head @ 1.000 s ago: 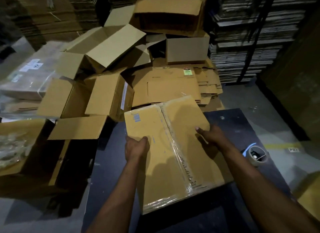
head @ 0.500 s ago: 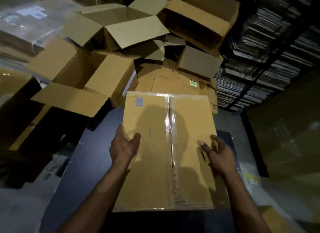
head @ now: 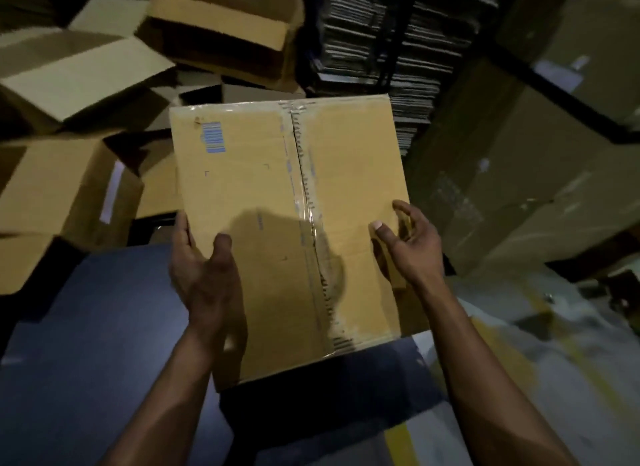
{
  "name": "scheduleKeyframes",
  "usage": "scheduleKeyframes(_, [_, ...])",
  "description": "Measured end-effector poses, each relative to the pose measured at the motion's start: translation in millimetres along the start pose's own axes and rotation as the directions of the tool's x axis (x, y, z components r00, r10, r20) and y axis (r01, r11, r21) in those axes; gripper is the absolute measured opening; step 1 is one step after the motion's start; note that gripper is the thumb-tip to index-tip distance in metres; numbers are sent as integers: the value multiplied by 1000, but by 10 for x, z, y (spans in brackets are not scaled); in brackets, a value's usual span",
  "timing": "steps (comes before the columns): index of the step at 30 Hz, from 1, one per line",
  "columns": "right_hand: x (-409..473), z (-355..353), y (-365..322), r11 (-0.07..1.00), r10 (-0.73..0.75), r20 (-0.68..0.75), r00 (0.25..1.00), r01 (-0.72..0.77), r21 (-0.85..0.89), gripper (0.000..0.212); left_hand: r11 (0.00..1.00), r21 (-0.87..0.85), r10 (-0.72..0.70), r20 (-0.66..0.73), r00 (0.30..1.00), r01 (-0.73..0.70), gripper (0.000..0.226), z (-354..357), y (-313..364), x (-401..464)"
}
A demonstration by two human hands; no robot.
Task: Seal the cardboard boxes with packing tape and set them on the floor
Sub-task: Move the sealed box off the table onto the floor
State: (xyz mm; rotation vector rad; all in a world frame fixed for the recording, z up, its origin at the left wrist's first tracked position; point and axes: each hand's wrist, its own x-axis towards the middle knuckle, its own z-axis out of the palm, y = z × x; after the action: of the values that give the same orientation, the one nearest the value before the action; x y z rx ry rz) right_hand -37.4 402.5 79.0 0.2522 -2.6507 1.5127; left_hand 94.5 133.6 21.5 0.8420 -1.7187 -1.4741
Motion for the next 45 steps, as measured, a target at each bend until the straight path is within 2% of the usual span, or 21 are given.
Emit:
scheduleKeyframes(7, [328, -1619, 1087, 992, 36, -238, 971, -6, 125, 49, 995, -11, 95, 223, 970, -95, 76, 1564, 679, -816])
scheduleKeyframes(11, [286, -2413, 1608, 975, 158, -344, 925, -90, 205, 46, 993, -33, 115, 414, 903, -111, 83, 2388, 897, -1197])
scheduleKeyframes(15, [144, -3058, 2046, 968, 244, -461, 853, -188, 164, 47, 995, -72, 94, 567, 818, -64, 85, 3106, 1005, -1634])
scheduleKeyframes(19, [-205, -3547, 2410, 958, 280, -587, 760, -265, 114, 49, 993, -117, 102, 708, 699, -26, 61, 3698, 926, -2070])
scheduleKeyframes(22, [-608, -3825, 2611, 933, 328, -653, 682, -344, 109, 48, 996, -93, 81, 807, 585, -9, 63, 4150, 761, -2305])
scheduleKeyframes(25, [-915, -4106, 2872, 889, 394, -711, 582, -438, 134, 52, 999, -21, 38, 894, 446, -44, 51, 4608, 584, -2655])
scheduleKeyframes(29, [-1027, -4504, 3387, 845, 448, -744, 495, -507, 171, 64, 999, 53, -51, 941, 334, 5, 55, 5250, 381, -3217])
scheduleKeyframes(31, [-996, -4719, 3816, 820, 480, -741, 469, -541, 188, 64, 995, 95, -79, 953, 291, -38, 64, 5635, 251, -3492])
scheduleKeyframes(33, [-932, -4947, 4382, 752, 568, -704, 426, -617, 233, 59, 975, 190, -153, 951, 270, -117, 67, 6115, 11, -3762])
scheduleKeyframes(35, [-810, -5143, 5026, 650, 676, -628, 386, -714, 261, 57, 945, 320, -294, 924, 243, -74, 72, 6622, -347, -4044])
scheduleKeyframes(38, [-609, -5219, 5962, 501, 824, -447, 348, -816, 289, 62, 818, 575, -546, 786, 290, -18, 94, 7190, -1035, -4460])
scheduleKeyframes(40, [-569, -5157, 6509, 438, 882, -319, 346, -851, 288, 73, 746, 665, -621, 704, 343, -14, 95, 7409, -1475, -4705])
scheduleKeyframes(42, [-529, -5128, 6961, 384, 918, -223, 329, -878, 287, 85, 683, 730, -681, 645, 347, -16, 100, 7629, -1865, -4894])
scheduleKeyframes(45, [-428, -5132, 7624, 346, 936, -155, 316, -907, 240, 84, 610, 791, -729, 584, 357, -49, 119, 8019, -2478, -5069])
